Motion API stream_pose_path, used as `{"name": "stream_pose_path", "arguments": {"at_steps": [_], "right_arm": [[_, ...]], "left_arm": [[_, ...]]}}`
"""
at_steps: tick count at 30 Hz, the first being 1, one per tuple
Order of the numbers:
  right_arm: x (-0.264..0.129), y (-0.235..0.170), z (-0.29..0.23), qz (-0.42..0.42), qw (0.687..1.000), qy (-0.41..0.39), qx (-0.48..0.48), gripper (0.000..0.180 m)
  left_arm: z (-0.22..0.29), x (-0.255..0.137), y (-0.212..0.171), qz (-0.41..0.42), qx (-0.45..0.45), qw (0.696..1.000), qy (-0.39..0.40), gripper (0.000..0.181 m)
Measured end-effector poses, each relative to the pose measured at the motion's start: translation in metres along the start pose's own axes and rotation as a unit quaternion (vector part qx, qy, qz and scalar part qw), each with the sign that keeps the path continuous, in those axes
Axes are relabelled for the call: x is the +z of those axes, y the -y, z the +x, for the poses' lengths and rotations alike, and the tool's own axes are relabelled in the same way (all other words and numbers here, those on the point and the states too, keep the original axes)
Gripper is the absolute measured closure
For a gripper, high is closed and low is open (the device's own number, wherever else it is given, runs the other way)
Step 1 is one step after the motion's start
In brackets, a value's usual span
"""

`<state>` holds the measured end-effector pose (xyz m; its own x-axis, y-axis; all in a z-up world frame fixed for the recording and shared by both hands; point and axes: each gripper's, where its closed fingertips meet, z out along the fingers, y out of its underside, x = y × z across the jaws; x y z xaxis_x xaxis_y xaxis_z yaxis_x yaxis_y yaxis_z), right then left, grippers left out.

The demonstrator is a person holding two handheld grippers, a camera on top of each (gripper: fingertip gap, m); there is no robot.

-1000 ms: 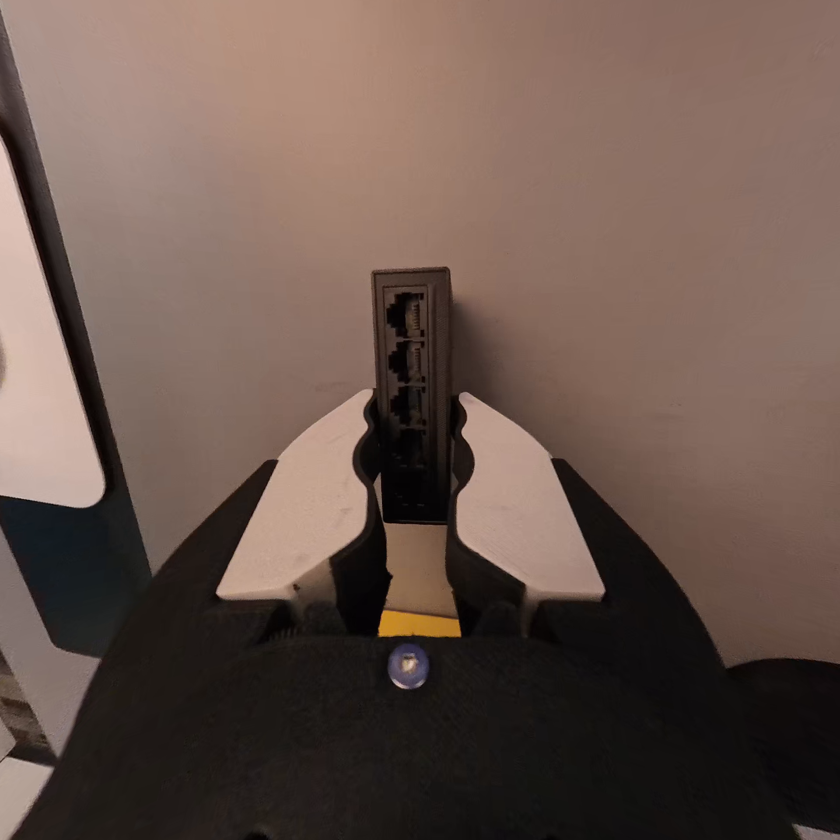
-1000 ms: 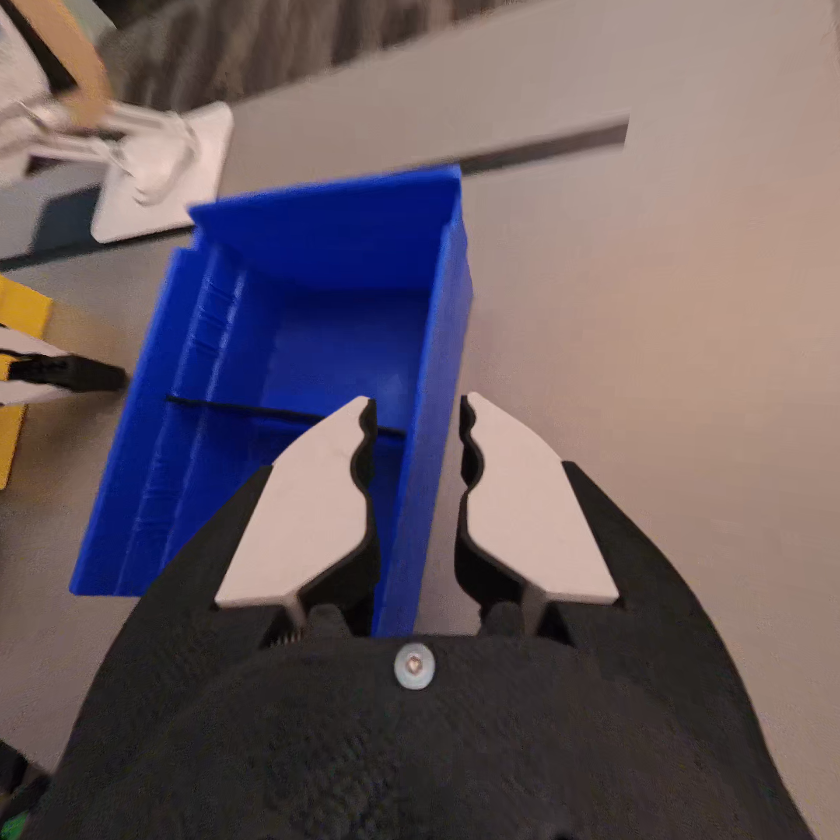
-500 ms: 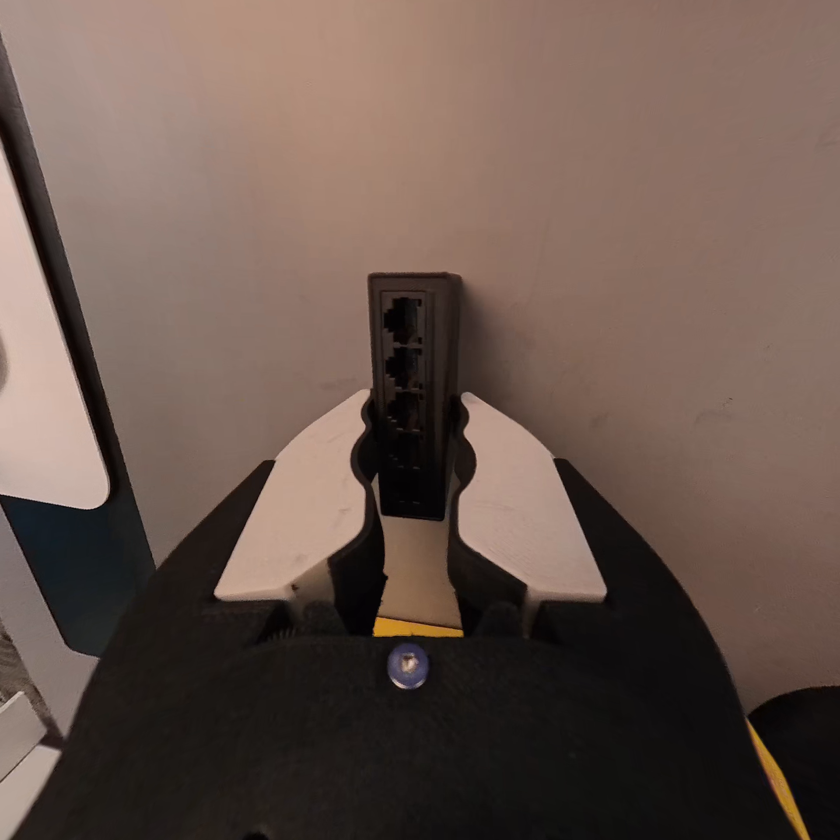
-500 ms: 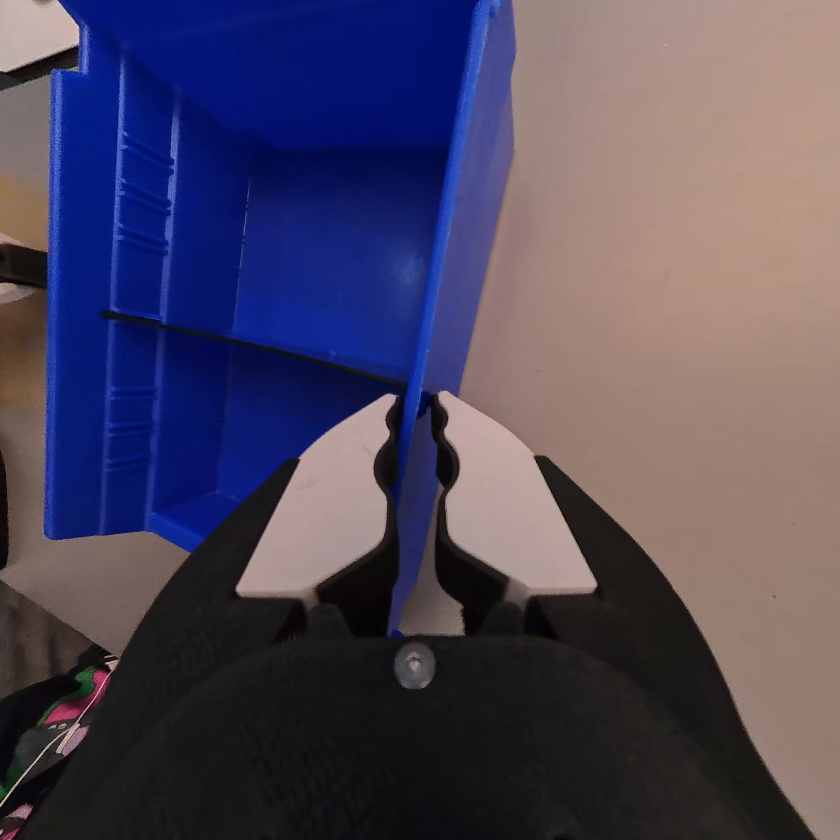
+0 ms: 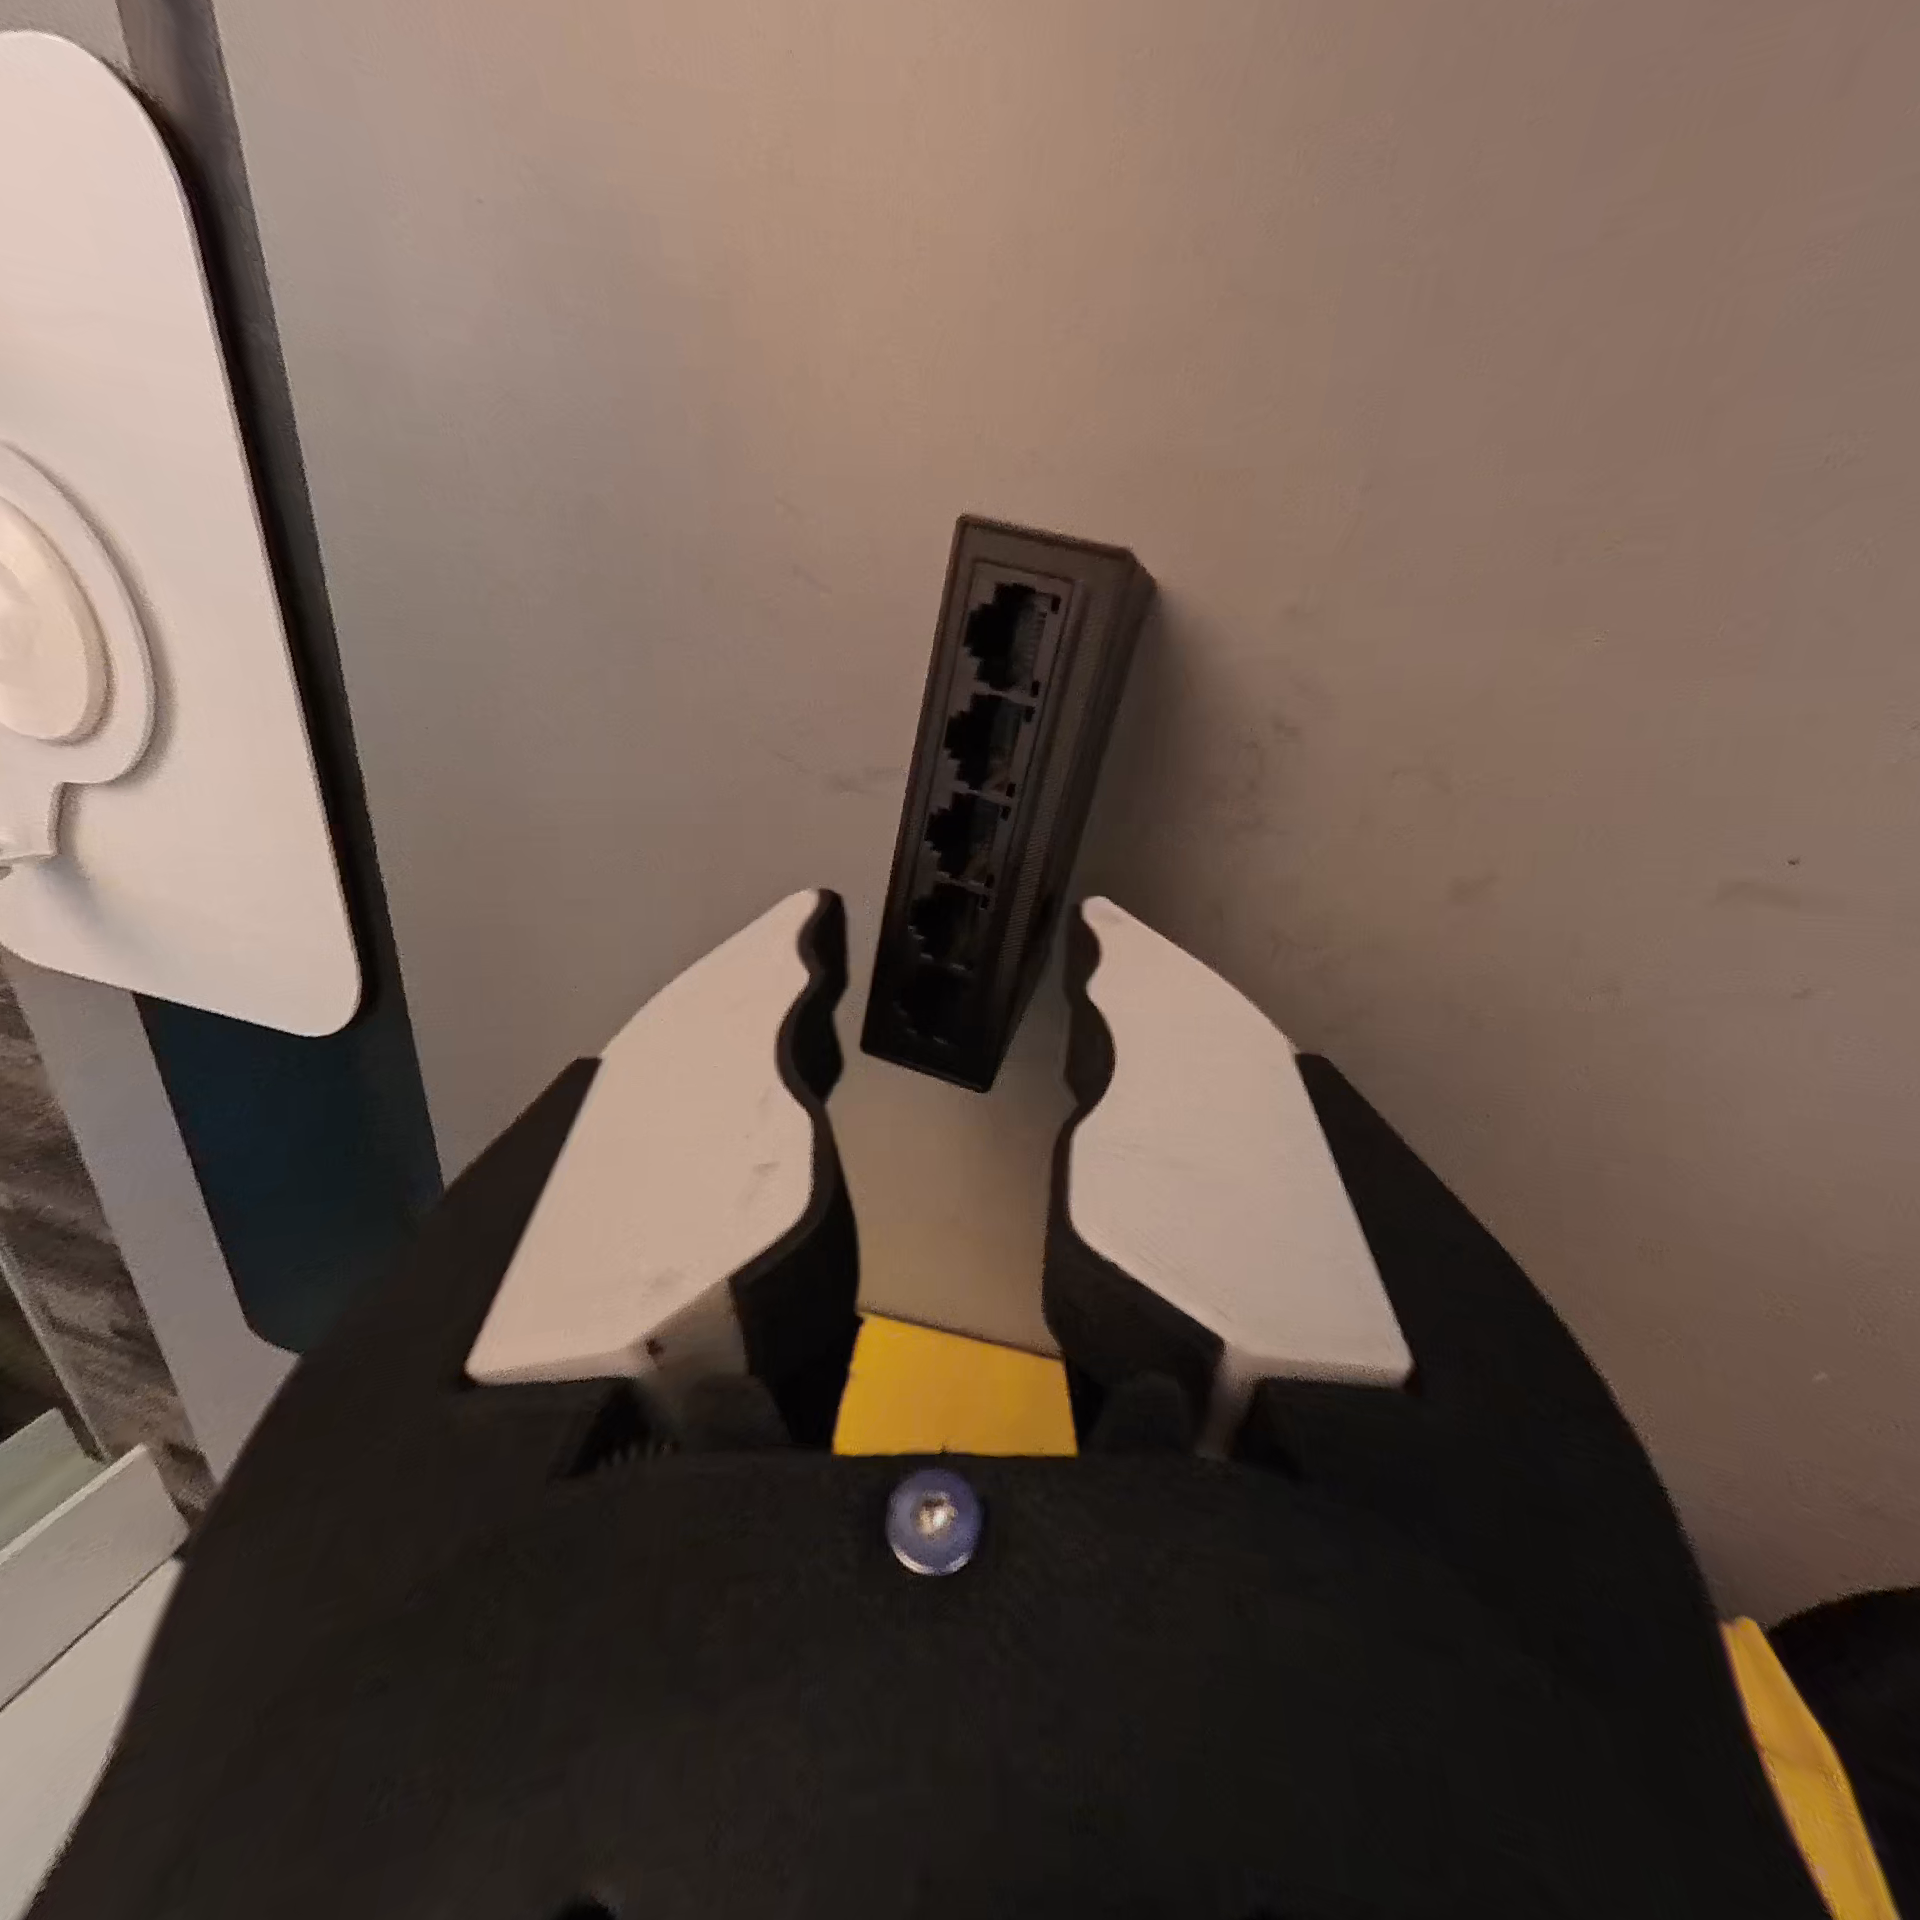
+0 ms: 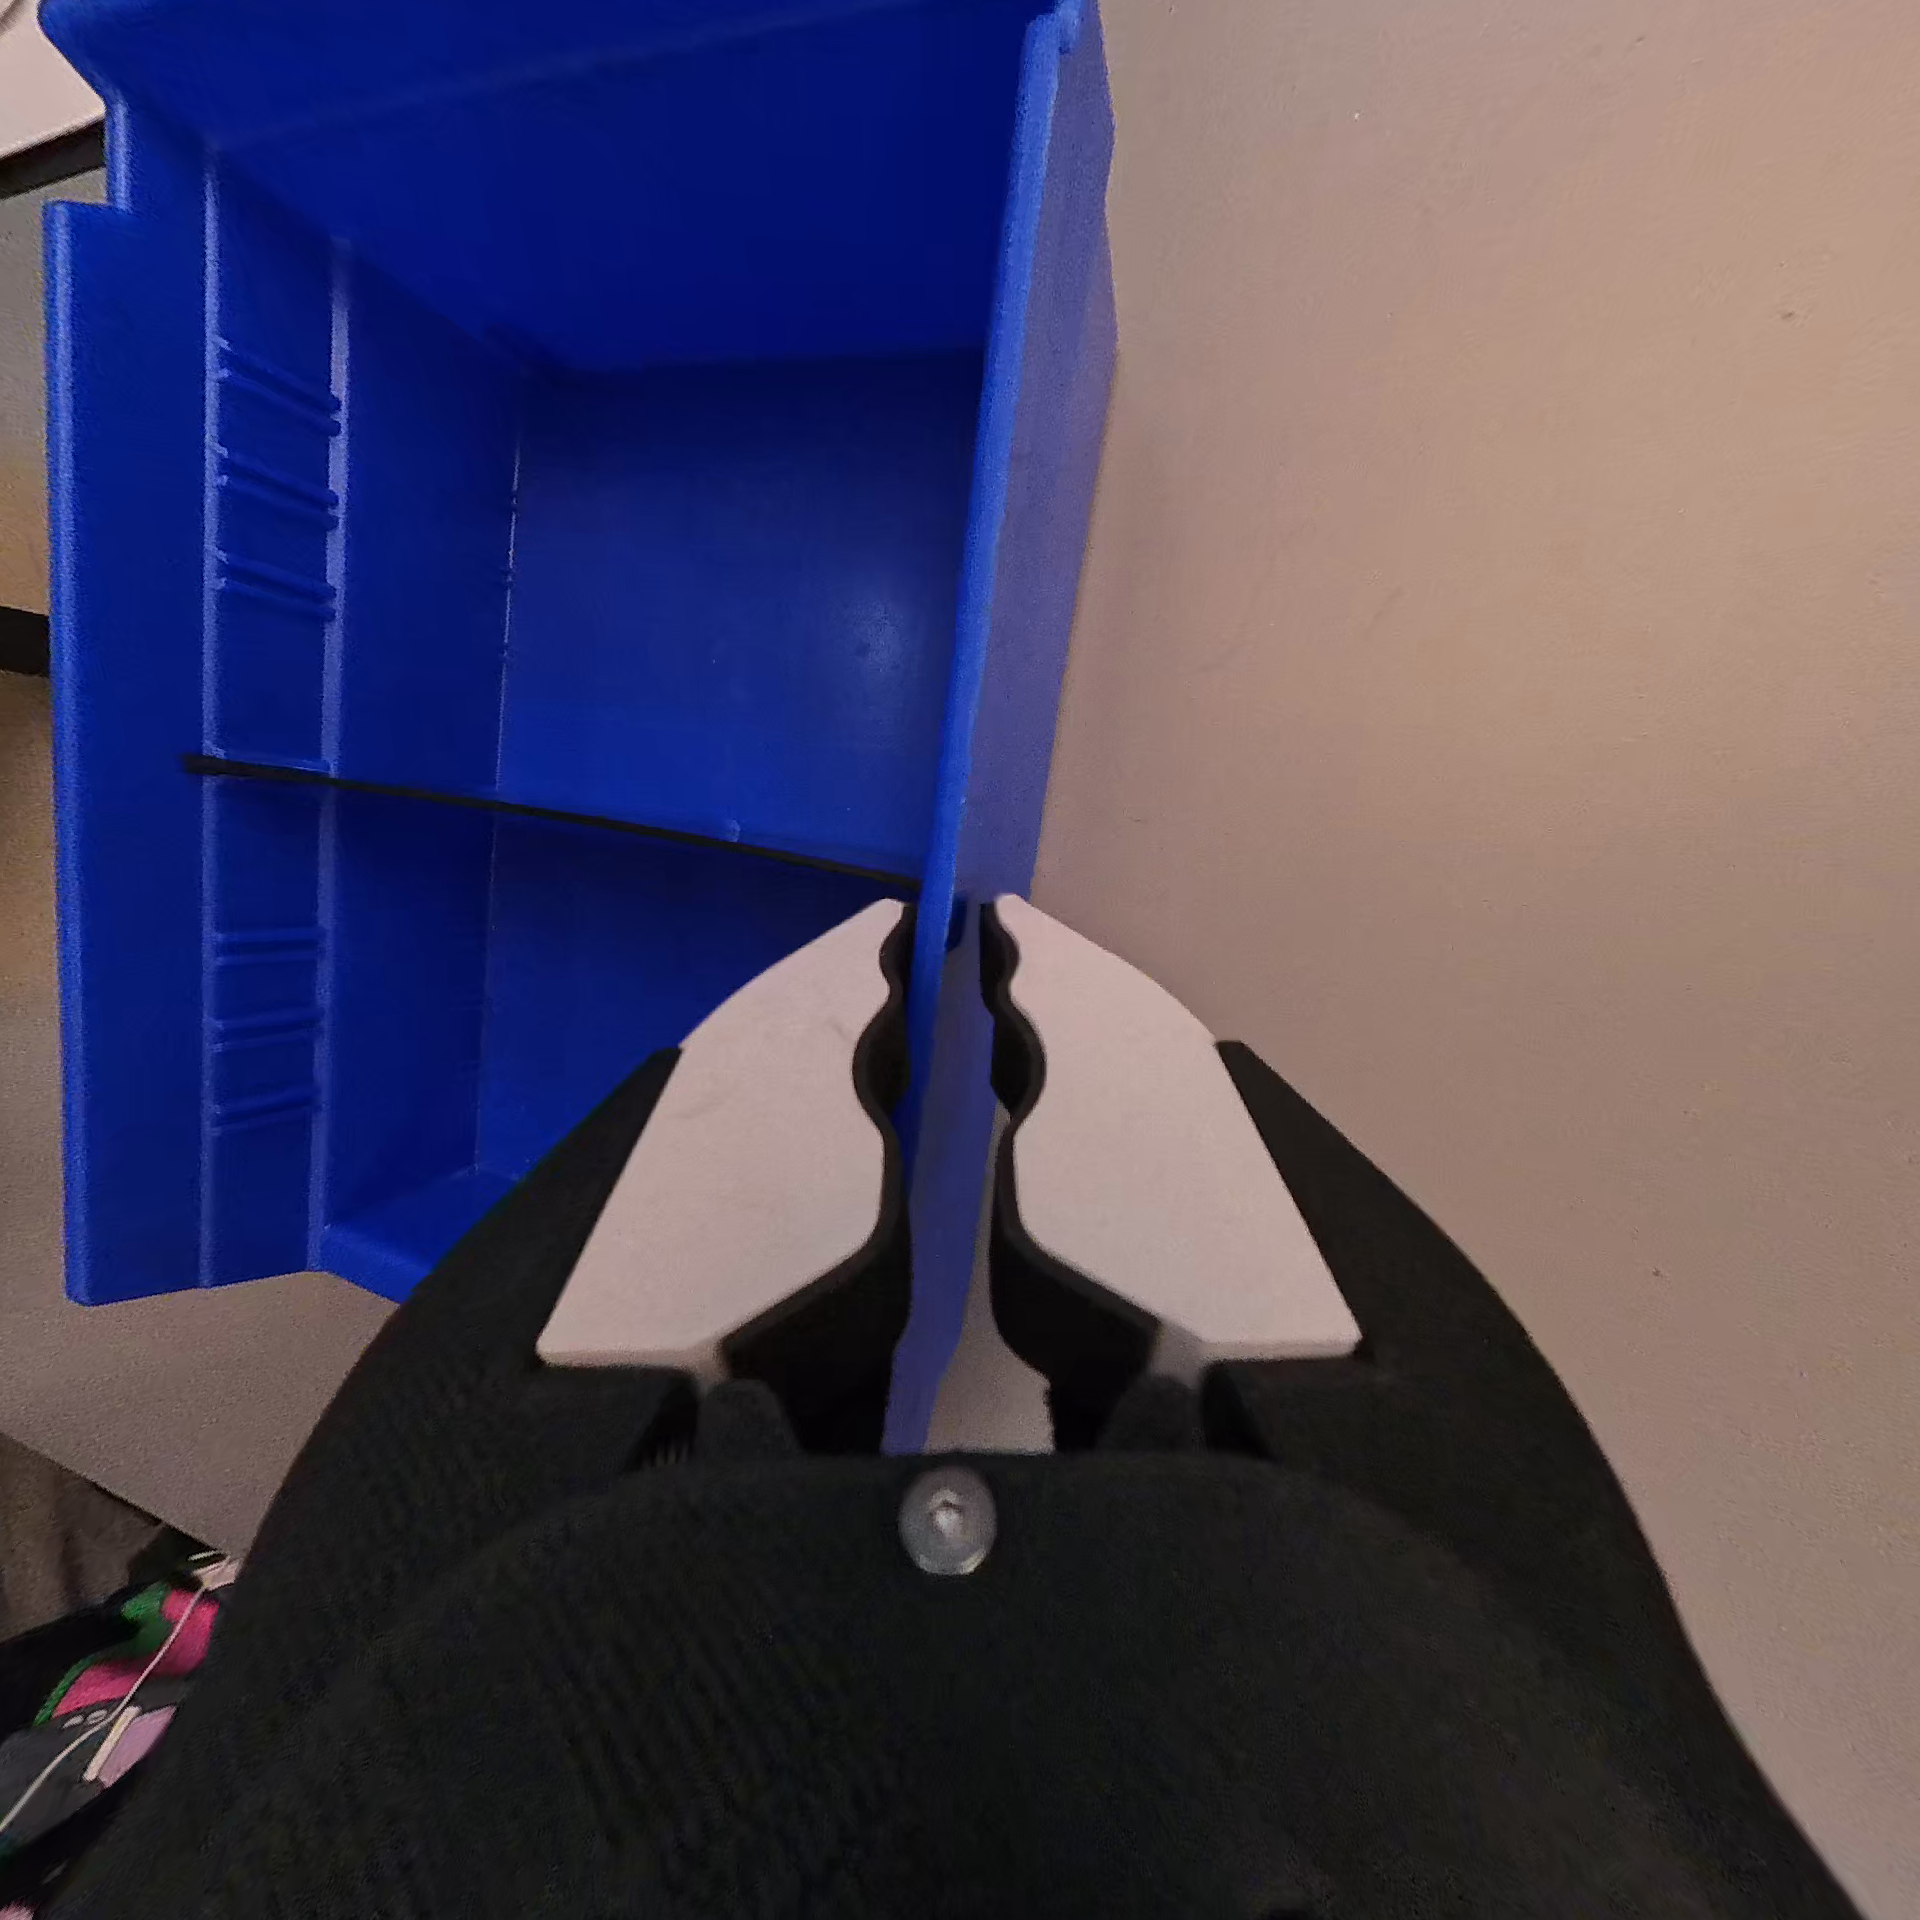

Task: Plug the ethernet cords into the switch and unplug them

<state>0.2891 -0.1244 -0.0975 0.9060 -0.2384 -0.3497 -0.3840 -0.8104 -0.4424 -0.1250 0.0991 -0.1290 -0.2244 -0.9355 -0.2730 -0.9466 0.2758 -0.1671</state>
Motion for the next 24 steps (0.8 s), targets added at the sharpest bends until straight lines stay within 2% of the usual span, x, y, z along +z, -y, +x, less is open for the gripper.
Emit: {"name": "stream_pose_path", "arguments": {"at_steps": [3, 6, 10, 13, 17, 21, 24], "right_arm": [[0.001, -0.001, 0.001, -0.002, 1.0, 0.008, 0.01, 0.159], [0.005, -0.004, 0.0, -0.015, 0.999, 0.024, 0.017, 0.154], [0.011, -0.01, -0.007, -0.042, 0.998, 0.051, 0.023, 0.145], [0.012, -0.016, -0.005, -0.056, 0.997, 0.047, 0.024, 0.145], [0.011, -0.02, -0.002, -0.06, 0.996, 0.049, 0.035, 0.154], [0.011, -0.02, -0.003, -0.063, 0.996, 0.046, 0.035, 0.159], [0.009, -0.022, 0.0, -0.062, 0.996, 0.039, 0.043, 0.16]], "left_arm": [[0.0, -0.011, -0.001, -0.018, 0.01, 0.999, 0.026, 0.131], [-0.004, -0.036, 0.007, -0.048, 0.071, 0.991, 0.106, 0.126], [-0.018, -0.078, 0.021, -0.123, 0.184, 0.94, 0.26, 0.127], [-0.023, -0.105, 0.024, -0.187, 0.235, 0.894, 0.333, 0.126], [-0.022, -0.13, 0.026, -0.228, 0.278, 0.851, 0.382, 0.124], [-0.026, -0.154, 0.027, -0.261, 0.316, 0.803, 0.433, 0.131], [-0.025, -0.162, 0.025, -0.272, 0.324, 0.792, 0.441, 0.131]]}}
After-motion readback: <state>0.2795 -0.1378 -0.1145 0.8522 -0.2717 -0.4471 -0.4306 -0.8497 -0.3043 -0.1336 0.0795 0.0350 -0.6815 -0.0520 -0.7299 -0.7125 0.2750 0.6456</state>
